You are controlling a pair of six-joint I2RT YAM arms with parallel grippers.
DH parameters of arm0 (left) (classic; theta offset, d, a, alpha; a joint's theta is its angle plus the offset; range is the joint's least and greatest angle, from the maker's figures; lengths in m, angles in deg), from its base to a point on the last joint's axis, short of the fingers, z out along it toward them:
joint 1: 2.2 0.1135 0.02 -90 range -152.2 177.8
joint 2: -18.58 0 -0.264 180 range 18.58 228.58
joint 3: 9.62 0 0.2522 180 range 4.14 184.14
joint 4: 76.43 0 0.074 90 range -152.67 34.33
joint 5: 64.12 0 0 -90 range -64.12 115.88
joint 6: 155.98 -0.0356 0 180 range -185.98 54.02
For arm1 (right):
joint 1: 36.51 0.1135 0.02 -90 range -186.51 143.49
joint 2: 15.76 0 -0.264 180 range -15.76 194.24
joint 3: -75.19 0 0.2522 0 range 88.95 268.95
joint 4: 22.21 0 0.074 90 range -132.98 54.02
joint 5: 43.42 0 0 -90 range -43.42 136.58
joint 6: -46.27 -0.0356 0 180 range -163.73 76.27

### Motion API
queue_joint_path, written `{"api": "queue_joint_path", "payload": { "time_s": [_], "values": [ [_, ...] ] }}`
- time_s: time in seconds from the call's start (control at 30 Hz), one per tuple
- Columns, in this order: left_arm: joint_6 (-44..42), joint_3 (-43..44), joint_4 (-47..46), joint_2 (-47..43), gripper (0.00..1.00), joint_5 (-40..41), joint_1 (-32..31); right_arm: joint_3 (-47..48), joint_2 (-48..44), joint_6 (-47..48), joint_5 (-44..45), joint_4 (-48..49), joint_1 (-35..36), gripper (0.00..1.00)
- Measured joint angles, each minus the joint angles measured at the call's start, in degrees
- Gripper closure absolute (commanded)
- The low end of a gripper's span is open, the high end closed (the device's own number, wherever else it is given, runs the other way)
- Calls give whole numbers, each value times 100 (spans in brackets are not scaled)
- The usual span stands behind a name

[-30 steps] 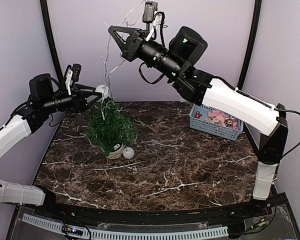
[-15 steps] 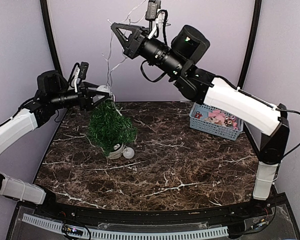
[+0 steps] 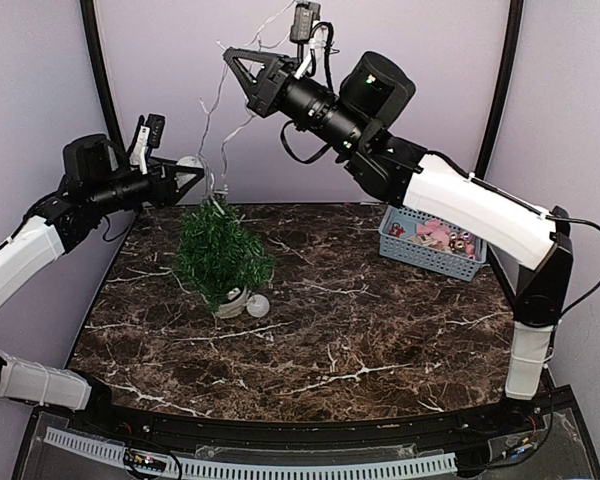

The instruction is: Decorate the small christmas tree

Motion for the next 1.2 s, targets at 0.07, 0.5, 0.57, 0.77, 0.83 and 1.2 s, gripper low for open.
{"api": "queue_joint_path", "payload": {
  "time_s": [0.07, 0.5, 0.57, 0.77, 0.83, 1.2],
  "values": [
    [-17, 48, 166, -177, 57, 426, 0, 85, 96, -20, -2, -7, -26, 100],
    [-393, 1207, 1388, -1106, 58, 2221, 0, 415, 498, -63, 17, -136, -50, 100],
    [-520, 1493, 1547, -1010, 58, 2426, 0, 457, 520, -61, 90, -133, -50, 100],
    [-857, 2616, 1899, -409, 58, 2656, 0, 494, 592, -55, 378, -136, -92, 100],
    [-922, 2903, 1928, -229, 58, 2627, 0, 494, 621, -57, 470, -136, -127, 100],
    [-1108, 3563, 1880, 874, 58, 2170, 0, 81, 581, -68, 979, -85, -577, 100]
  ]
}}
